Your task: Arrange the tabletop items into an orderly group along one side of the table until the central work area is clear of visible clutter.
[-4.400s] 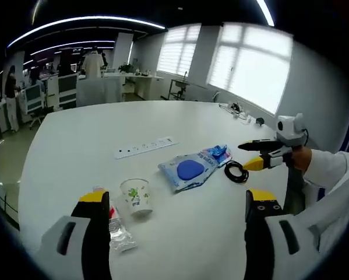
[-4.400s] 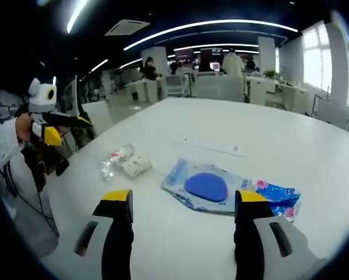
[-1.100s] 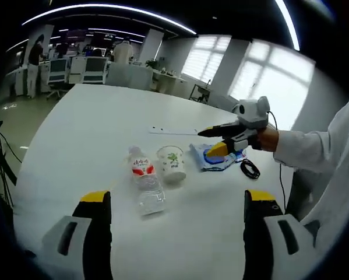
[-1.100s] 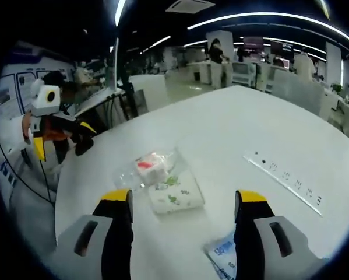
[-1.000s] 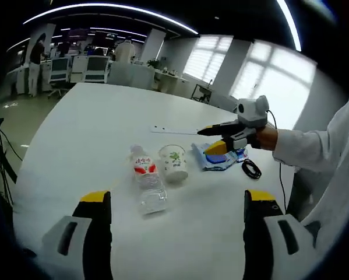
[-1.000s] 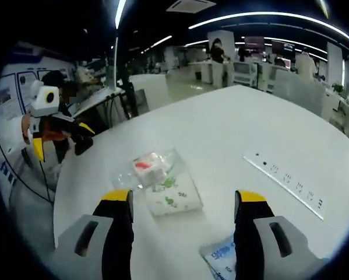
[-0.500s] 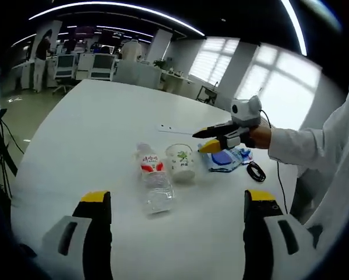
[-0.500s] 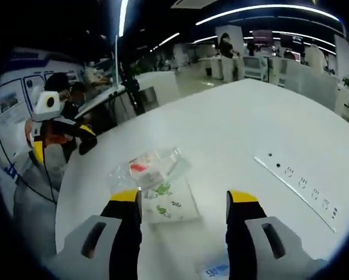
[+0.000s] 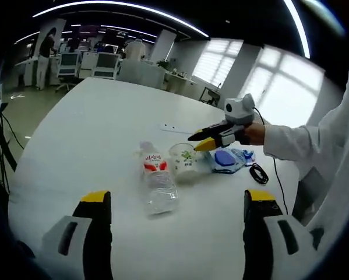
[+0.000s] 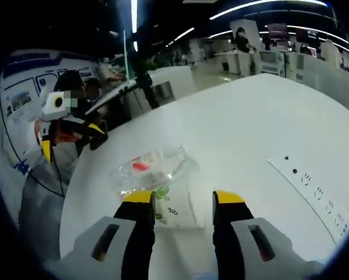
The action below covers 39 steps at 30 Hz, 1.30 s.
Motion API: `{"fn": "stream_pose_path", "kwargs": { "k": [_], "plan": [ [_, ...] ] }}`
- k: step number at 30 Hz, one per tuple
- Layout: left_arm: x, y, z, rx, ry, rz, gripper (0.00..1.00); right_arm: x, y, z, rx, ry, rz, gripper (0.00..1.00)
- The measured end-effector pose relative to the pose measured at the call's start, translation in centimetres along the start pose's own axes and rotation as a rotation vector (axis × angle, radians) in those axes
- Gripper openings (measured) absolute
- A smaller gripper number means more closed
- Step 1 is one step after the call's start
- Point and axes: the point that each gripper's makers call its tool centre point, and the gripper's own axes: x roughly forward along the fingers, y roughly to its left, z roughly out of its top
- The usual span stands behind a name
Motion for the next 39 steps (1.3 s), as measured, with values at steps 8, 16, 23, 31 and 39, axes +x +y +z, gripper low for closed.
{"fn": "stream_pose_path", "kwargs": {
  "k": [8, 16, 23, 31, 39],
  "plan": [
    [0.1, -0.1, -0.3, -0.011, -0.002, 0.0, 0.97, 0.7, 0.6, -0.6, 0.009, 0.033, 0.071, 0.31],
    [0.3, -0.1, -0.2, -0.016, -0.011, 0.001, 0.96, 1.0, 1.0, -1.4, 0.062, 0.047, 0.145, 0.21],
    [0.4, 0.1, -0.4, -0.016, -0.004, 0.004, 0.96, 0.7, 1.5, -1.4, 0.057, 0.052, 0.169, 0.16],
    [0.3, -0.2, -0.1, -0.022, -0.018, -0.003, 0.95, -0.3, 2.9, -1.4, 0.071, 0.063, 0.221, 0.08],
    [0.1, -0.8, 0.1, -0.015, -0.021, -0.014, 0.95, -1.4, 5.6, -1.7, 0.066, 0.099, 0.296, 0.01]
  ]
}}
